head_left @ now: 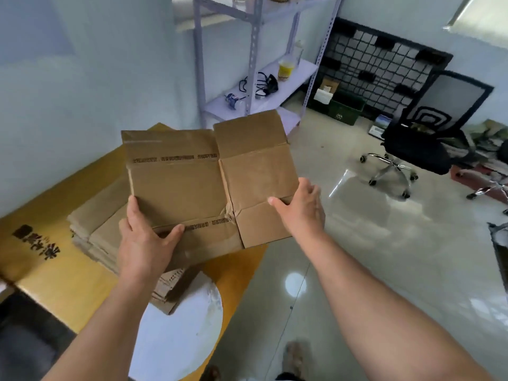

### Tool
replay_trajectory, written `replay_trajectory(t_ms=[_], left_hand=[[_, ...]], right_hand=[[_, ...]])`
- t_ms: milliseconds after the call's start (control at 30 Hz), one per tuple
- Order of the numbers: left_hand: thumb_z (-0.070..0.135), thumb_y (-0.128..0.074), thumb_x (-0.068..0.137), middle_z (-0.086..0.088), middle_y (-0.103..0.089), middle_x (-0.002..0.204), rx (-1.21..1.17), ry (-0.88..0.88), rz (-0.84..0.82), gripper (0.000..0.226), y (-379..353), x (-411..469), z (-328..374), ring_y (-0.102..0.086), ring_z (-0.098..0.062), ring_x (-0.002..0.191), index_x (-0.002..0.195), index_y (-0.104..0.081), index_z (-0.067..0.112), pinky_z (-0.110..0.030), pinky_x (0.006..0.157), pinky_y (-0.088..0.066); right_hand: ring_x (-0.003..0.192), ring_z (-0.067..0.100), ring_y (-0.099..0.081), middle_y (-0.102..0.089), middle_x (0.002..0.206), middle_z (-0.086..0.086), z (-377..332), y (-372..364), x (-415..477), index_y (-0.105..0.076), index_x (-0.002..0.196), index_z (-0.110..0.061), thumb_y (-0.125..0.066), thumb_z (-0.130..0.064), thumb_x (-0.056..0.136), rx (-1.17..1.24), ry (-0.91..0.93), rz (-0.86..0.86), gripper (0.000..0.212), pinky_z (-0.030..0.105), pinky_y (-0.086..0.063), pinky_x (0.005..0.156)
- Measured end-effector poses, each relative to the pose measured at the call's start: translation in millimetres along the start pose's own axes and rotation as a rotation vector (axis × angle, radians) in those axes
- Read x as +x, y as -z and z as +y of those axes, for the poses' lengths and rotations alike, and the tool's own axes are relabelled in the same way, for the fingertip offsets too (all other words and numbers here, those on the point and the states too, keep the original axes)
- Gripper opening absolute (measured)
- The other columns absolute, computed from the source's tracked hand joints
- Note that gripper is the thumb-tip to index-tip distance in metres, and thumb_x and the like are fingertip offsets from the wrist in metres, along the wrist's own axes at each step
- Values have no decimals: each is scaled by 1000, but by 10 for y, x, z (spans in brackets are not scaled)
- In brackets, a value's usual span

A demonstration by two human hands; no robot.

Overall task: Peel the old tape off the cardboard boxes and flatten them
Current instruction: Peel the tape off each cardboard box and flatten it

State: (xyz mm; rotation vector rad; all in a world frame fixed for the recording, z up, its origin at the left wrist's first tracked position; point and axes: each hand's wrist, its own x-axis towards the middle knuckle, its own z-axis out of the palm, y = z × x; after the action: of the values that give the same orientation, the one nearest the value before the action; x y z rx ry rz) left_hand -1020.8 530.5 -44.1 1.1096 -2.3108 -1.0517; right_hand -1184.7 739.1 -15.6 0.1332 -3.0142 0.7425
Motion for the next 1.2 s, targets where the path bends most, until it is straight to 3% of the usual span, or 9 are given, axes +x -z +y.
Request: replay_trajectory(t_ms=[133,367,533,700,767,900,1033,1200], left_hand=[[44,-74,78,-15,-32,146,52,128,131,100,-10,33,-35,-36,-34,131,151,-7,27,-52,101,-38],[43,-74,78,-14,-30,147,132,297,323,102,-270,50,228,-36,-33,132,151,-7,23,-52,98,-41],[44,-74,78,-17,-31,146,180,430,426,103,-401,8,449,-41,-37,127,152,-7,20,-51,97,-40],[41,-77,76,-17,-38,138,192,509,528,101,-360,-40,453,-45,-36,122,151,-10,26,-48,96,-41],[42,-77,76,-17,-38,138,209,561,544,101,-308,-56,398,-46,-36,121,151,-10,27,-48,95,-41],[43,-76,75,-17,-40,134,203,633,525,99,-249,-40,221,-48,-35,119,150,-14,26,-49,95,-43],[45,-75,75,-15,-42,134,212,690,458,99,-398,-81,45,-46,-34,121,150,-14,24,-48,95,-44],[54,-72,75,-14,-35,135,174,797,364,102,-554,-108,-199,-44,-35,123,151,-9,27,-47,95,-42]], right_hand=[[114,31,-49,-43,128,13,-249,-240,375,-31,136,-12,-66,-54,79,8,165,-98,79,34,-41,78],[115,32,-47,-45,124,15,-464,-440,1119,-33,131,-9,-66,-53,80,65,446,-235,75,41,-44,92],[119,34,-47,-43,131,17,-623,-551,1493,-32,133,-11,-65,-56,79,88,580,-341,78,44,-46,92],[112,34,-51,-46,123,15,-866,-743,1596,-33,132,-11,-64,-58,78,100,699,-424,77,42,-46,89],[116,35,-50,-46,127,16,-966,-841,1565,-33,134,-11,-64,-56,80,108,734,-473,76,43,-45,93],[113,32,-52,-49,124,13,-1081,-1015,1503,-37,131,-11,-63,-53,82,90,794,-503,70,40,-46,87],[110,32,-53,-48,124,12,-981,-1177,1487,-37,131,-11,-59,-58,83,-46,760,-550,71,37,-44,75],[109,30,-53,-48,122,11,-850,-1309,1500,-40,129,-12,-51,-63,85,-214,764,-574,68,37,-45,75]])
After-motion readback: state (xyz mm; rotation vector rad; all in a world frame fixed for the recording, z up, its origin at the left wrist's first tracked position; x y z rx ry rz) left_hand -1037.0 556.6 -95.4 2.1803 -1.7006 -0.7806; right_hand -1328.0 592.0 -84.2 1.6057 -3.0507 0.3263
